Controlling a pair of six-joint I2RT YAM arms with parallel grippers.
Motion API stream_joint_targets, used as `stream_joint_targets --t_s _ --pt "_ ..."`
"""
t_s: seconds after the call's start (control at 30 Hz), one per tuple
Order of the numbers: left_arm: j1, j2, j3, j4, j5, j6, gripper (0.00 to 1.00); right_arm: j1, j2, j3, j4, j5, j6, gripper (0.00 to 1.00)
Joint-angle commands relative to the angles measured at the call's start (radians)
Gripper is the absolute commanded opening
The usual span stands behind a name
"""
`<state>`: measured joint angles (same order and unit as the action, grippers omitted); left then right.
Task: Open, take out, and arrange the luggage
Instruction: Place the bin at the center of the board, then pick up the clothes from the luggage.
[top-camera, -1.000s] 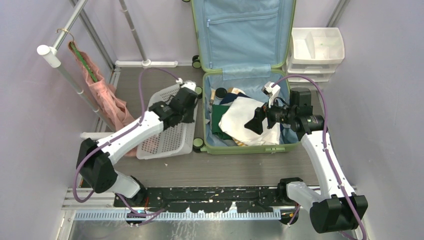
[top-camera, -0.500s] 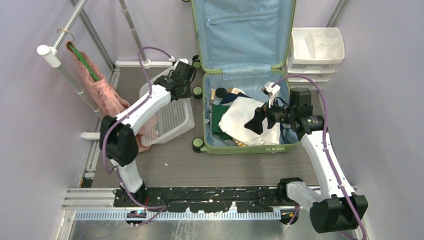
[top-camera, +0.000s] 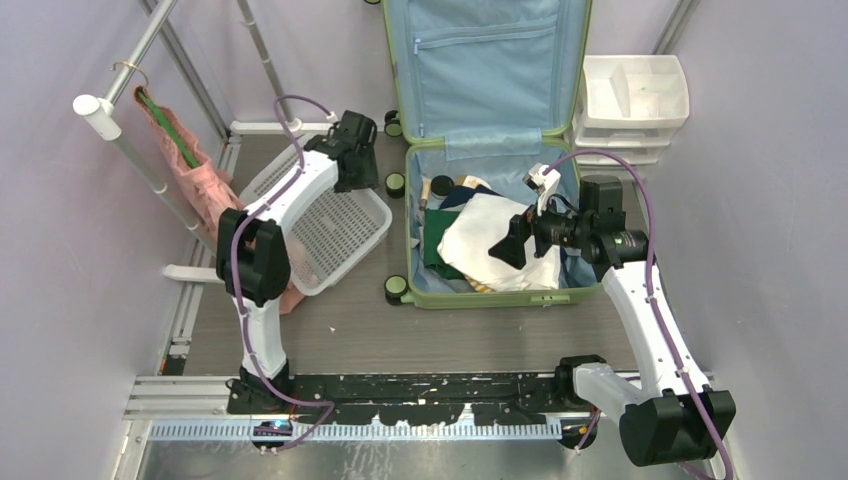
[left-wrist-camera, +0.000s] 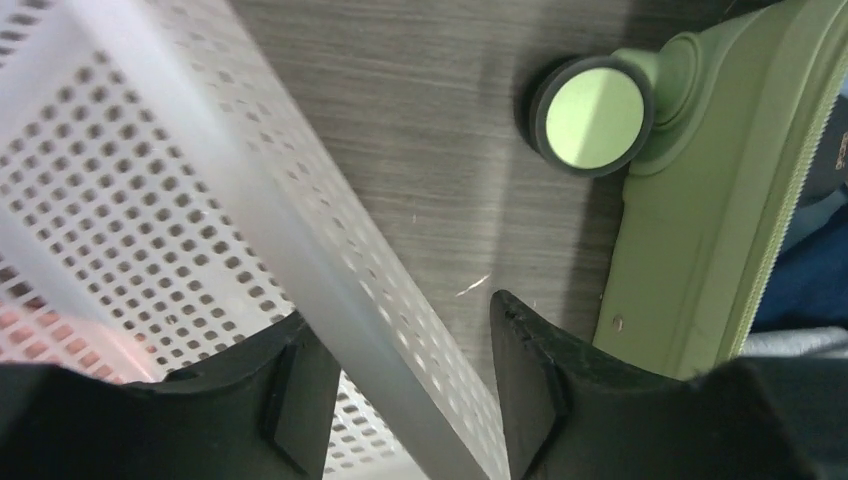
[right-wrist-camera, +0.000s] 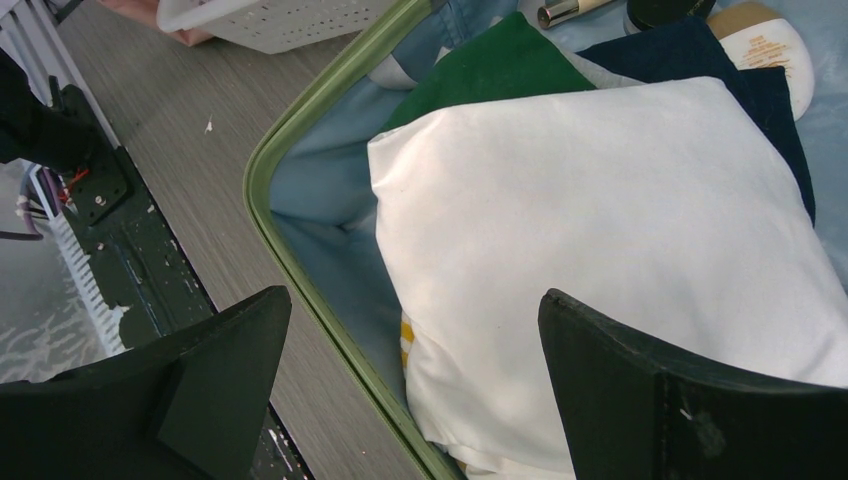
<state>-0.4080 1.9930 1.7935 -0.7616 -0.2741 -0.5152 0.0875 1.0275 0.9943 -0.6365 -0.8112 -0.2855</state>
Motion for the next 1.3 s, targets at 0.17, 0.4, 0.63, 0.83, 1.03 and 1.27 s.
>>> stream_joint_targets --t_s 0.17,0.4,0.63,0.83,1.03,1.27 --pt "0.015 -0.257 -0.095 0.042 0.234 0.077 0.79 -0.004 -0.019 0.01 0.037 -0.025 -0.004 1.0" --pt "0.017 -0.291 -0.055 0.016 0.329 0.129 0.82 -0.013 -0.016 0.007 0.035 -0.028 -0.009 1.0" --pt "0.016 -0.457 -0.229 0.123 0.521 0.167 0.78 -0.015 -0.017 0.003 0.035 -0.036 -0.021 1.0" --pt "0.018 -0.781 -0.645 0.396 0.637 0.075 0.8 -0.013 -0.037 -0.018 0.038 -0.078 -0.054 1.0" --pt "0.018 -0.999 -1.015 0.809 0.798 -0.206 1.0 -0.014 -0.064 -0.056 0.043 -0.139 -0.154 1.0" --pt "-0.017 -1.089 -1.12 0.867 0.81 -0.321 0.86 0.074 0.014 -0.042 -0.041 -0.056 -0.366 1.0"
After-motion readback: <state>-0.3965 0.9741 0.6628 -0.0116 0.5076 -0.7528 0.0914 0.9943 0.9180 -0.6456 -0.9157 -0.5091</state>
